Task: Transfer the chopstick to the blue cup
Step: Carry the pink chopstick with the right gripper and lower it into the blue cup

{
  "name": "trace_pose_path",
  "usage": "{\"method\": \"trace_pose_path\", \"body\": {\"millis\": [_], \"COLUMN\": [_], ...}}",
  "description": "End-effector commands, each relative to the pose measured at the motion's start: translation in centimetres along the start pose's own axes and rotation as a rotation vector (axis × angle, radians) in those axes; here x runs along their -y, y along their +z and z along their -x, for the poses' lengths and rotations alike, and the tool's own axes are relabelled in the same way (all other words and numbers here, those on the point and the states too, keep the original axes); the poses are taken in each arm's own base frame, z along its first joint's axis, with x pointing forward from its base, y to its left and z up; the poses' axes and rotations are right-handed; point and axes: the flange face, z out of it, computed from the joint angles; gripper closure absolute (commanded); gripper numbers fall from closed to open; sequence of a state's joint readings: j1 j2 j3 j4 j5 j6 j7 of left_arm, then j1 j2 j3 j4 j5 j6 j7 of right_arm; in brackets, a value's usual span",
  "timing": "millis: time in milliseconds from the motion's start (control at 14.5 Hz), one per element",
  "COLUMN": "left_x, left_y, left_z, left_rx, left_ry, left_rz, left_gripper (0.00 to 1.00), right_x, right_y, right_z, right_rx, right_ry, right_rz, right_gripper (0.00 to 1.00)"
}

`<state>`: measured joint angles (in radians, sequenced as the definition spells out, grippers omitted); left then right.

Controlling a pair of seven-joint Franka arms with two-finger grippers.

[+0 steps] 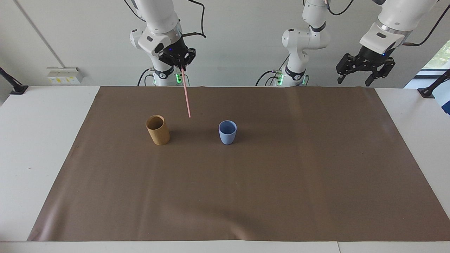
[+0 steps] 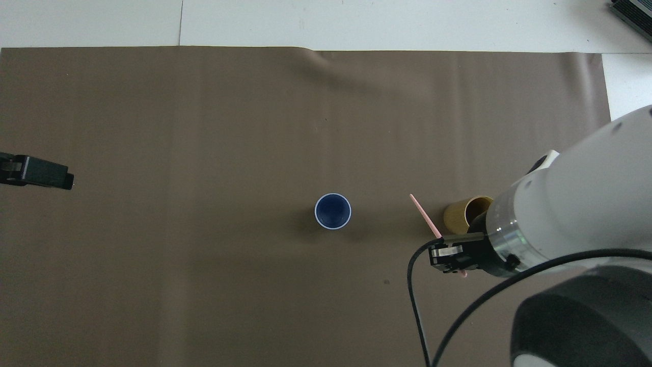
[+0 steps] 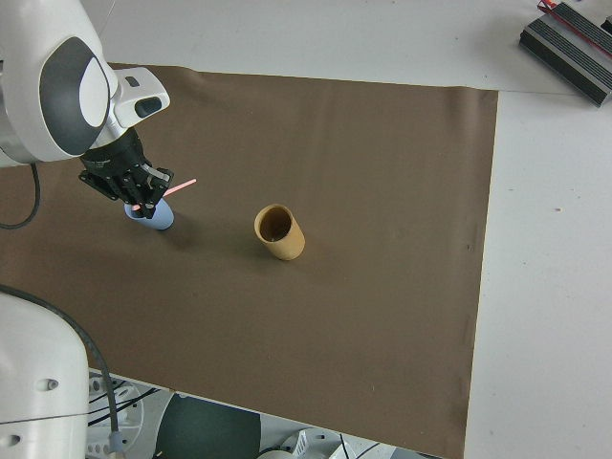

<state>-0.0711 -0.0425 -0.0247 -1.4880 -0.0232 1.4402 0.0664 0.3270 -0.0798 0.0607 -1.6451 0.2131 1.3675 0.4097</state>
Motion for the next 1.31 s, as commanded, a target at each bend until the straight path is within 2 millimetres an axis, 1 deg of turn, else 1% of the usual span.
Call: {"method": "trace_pose_path", "body": {"millis": [0, 69, 138, 275, 344, 413, 482, 551, 619, 757, 895, 1101, 1170, 1239], "left_x": [-0.1, -0.2, 0.0, 0.0, 0.0, 0.0, 0.0, 0.0, 0.0, -0.3, -0.3, -0.4, -0.5, -0.5], "left_y": [0.0, -0.1, -0.1, 0.0, 0.0, 0.1, 0.0, 0.0, 0.0, 0.0, 0.1, 0.1, 0.1, 0.1], "left_z": [0.5, 0.5, 0.6, 0.6, 0.6, 0.6, 0.7, 0.7, 0.7, 0.7, 0.8, 0.7, 0.7, 0.7], "left_rx": [0.011, 0.01, 0.01, 0.014, 0.016, 0.017, 0.017, 0.019, 0.02, 0.024, 0.027, 0.027, 0.027, 0.025], "left_ry": [-0.015, -0.014, -0.017, -0.015, -0.015, -0.015, -0.015, -0.015, -0.015, -0.011, -0.011, -0.009, -0.008, -0.008], "left_rz": [0.008, 0.008, 0.008, 0.008, 0.008, 0.008, 0.008, 0.008, 0.008, 0.008, 0.008, 0.008, 0.008, 0.008], "left_gripper": [0.0, 0.0, 0.0, 0.0, 0.0, 0.0, 0.0, 0.0, 0.0, 0.0, 0.0, 0.0, 0.0, 0.0], "right_x": [4.0, 6.0, 7.6, 8.8, 9.8, 11.1, 11.9, 12.3, 12.7, 12.2, 12.1, 11.7, 11.5, 11.8], "right_y": [1.3, 1.9, 2.5, 2.7, 3.8, 5.4, 6.4, 6.9, 7.1, 7.8, 8.5, 9.3, 10.0, 10.7], "right_z": [-1.9, -2.1, -2.1, -2.5, -2.7, -2.9, -3.4, -3.8, -3.7, -4.2, -4.7, -5.1, -5.5, -5.8], "right_rx": [0.013, 0.02, 0.023, 0.02, 0.036, 0.058, 0.062, 0.058, 0.076, 0.09, 0.096, 0.107, 0.116, 0.123], "right_ry": [0.055, 0.057, 0.064, 0.11, 0.12, 0.121, 0.126, 0.133, 0.135, 0.148, 0.155, 0.164, 0.173, 0.174], "right_rz": [-0.036, -0.028, -0.026, -0.082, -0.078, -0.059, -0.061, -0.075, -0.101, -0.099, -0.096, -0.089, -0.083, -0.078], "right_gripper": [1.0, 1.0, 1.0, 1.0, 1.0, 1.0, 1.0, 1.0, 1.0, 1.0, 1.0, 1.0, 1.0, 1.0]}}
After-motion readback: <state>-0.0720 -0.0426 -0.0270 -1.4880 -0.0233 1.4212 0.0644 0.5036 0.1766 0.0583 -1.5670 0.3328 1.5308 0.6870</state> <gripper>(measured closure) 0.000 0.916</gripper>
